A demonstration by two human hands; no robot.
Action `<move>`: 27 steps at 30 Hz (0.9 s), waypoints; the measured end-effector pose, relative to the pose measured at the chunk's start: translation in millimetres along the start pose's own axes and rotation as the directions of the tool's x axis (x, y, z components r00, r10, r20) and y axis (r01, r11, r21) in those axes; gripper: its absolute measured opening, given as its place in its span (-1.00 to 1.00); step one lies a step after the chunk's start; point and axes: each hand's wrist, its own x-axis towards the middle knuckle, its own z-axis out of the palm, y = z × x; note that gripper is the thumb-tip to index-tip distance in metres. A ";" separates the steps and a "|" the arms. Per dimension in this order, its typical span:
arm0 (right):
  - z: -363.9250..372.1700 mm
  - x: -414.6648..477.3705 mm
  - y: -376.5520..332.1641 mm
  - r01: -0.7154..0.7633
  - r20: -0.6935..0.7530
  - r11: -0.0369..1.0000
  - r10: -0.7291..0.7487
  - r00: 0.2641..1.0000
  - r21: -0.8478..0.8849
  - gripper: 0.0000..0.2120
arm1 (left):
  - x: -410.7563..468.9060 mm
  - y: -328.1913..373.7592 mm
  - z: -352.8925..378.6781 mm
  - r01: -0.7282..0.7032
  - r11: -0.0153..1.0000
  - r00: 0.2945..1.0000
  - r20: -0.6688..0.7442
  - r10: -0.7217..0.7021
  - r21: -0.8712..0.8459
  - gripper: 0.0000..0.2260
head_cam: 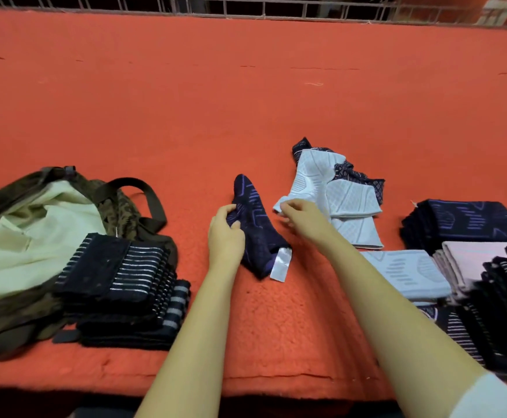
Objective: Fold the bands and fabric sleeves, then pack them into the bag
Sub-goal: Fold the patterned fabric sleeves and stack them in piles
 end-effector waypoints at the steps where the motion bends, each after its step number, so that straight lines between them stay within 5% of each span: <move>1: 7.8 3.1 0.9 -0.035 0.060 0.997 0.032 0.998 0.066 -0.79 | -1.4 0.2 -0.5 0.023 0.998 1.000 -0.020 -0.024 -0.053 -0.71; 5: 27.7 5.3 -5.7 -0.124 0.156 0.974 0.095 0.983 0.190 -0.63 | -4.6 3.4 -6.4 0.100 0.962 0.993 -0.029 -0.111 -0.254 -0.77; 10: 24.5 1.7 -13.2 -0.029 0.172 0.973 -0.011 0.985 0.228 -0.81 | -0.2 14.9 -17.8 -0.188 0.971 0.979 -0.102 0.174 -0.146 -0.69; 12: 15.0 0.2 -13.0 -0.030 0.120 0.966 -0.001 0.993 0.258 -0.77 | 2.4 18.1 -19.0 -0.202 0.967 0.979 -0.066 0.194 -0.158 -0.75; 18: -5.2 -8.2 17.6 -0.130 -0.046 0.986 0.135 0.990 0.102 -0.76 | 1.3 5.9 -4.8 0.280 0.923 0.953 0.196 -0.233 -0.262 -0.66; 23: -7.6 -18.2 8.3 -0.204 0.032 0.892 0.209 0.977 0.403 -0.46 | -12.5 11.5 9.0 0.224 0.898 0.967 0.204 -0.155 -0.379 -0.72; 27: -6.8 -20.7 -0.9 -0.147 0.083 0.920 0.126 0.989 0.364 -0.52 | -13.5 24.1 12.4 0.200 0.863 0.976 0.172 -0.133 -0.465 -0.71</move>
